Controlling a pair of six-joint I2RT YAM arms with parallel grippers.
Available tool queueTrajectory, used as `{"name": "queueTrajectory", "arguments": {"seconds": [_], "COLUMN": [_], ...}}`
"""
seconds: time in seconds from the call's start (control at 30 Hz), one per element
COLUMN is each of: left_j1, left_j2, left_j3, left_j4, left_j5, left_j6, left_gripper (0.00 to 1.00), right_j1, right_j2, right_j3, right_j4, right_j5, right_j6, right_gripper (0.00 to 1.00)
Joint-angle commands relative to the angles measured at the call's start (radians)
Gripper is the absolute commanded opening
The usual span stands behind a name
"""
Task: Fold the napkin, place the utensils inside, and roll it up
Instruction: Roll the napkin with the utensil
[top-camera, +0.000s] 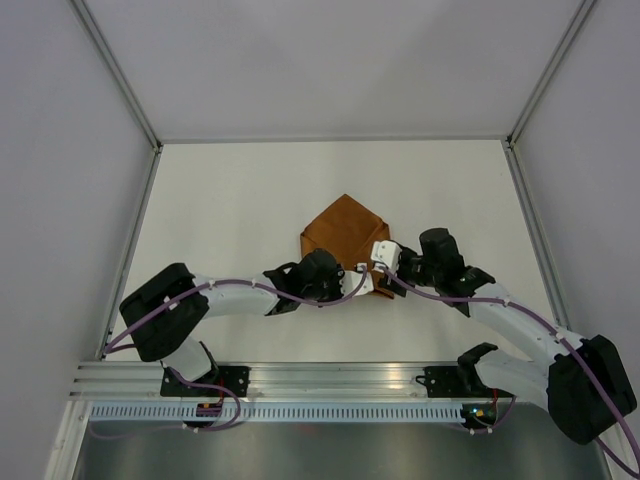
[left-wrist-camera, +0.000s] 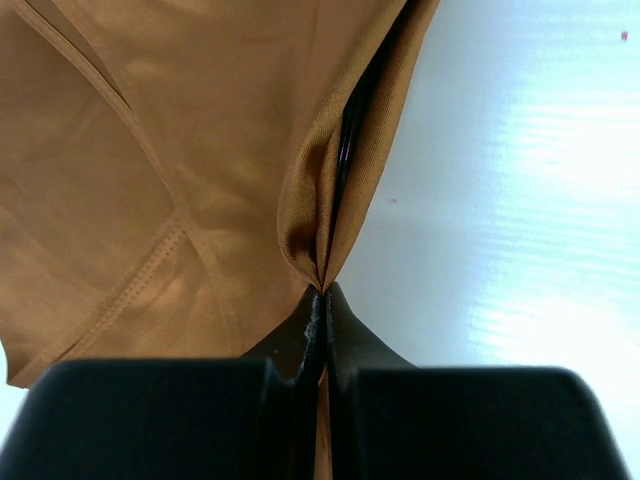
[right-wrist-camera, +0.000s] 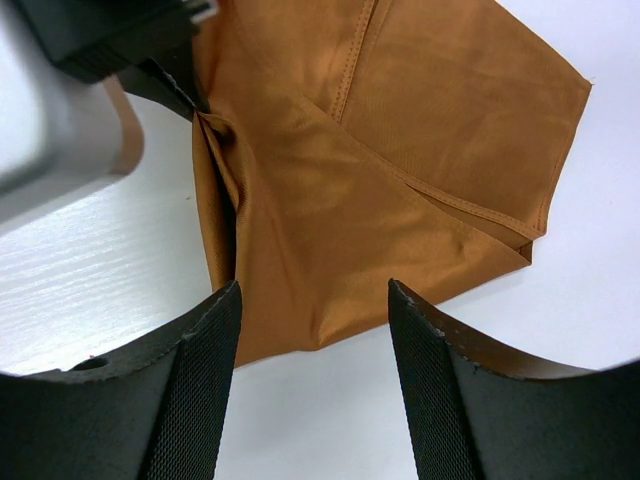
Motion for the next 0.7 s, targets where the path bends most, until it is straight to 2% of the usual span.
{"name": "queueTrajectory", "arguments": {"seconds": [0.0,0.33,0.47,0.67], "left_j1": [0.007,0.008,0.008,0.008], "left_j2": [-0.026,0.020,0.040,0.037], "left_j3": [0.065,0.075,0.032,-0.048], "left_j4": [-0.017,0.007,0.090,0.190], "left_j5": [0.033,0.056,0.059,0.053], "left_j6": [-0.073,-0.187,-0.265,-0.305], "left_gripper": [0.02,0.02,0.02,0.02], "right_j1": [0.018,0.081,0.094,0.130], "right_j2": [-0.003,0.002,0.006,0.017], "right_j3": [-0.005,-0.057,-0.078,-0.123], "right_j4": [0.052,0.098,0.114,0.177], "right_j5": [-0.010,0.025,0.039,0.057], "right_j6": [-0.023,-0.060,-0.078,-0.104], "right_gripper": [0.67,0.68,0.68,0.68]}}
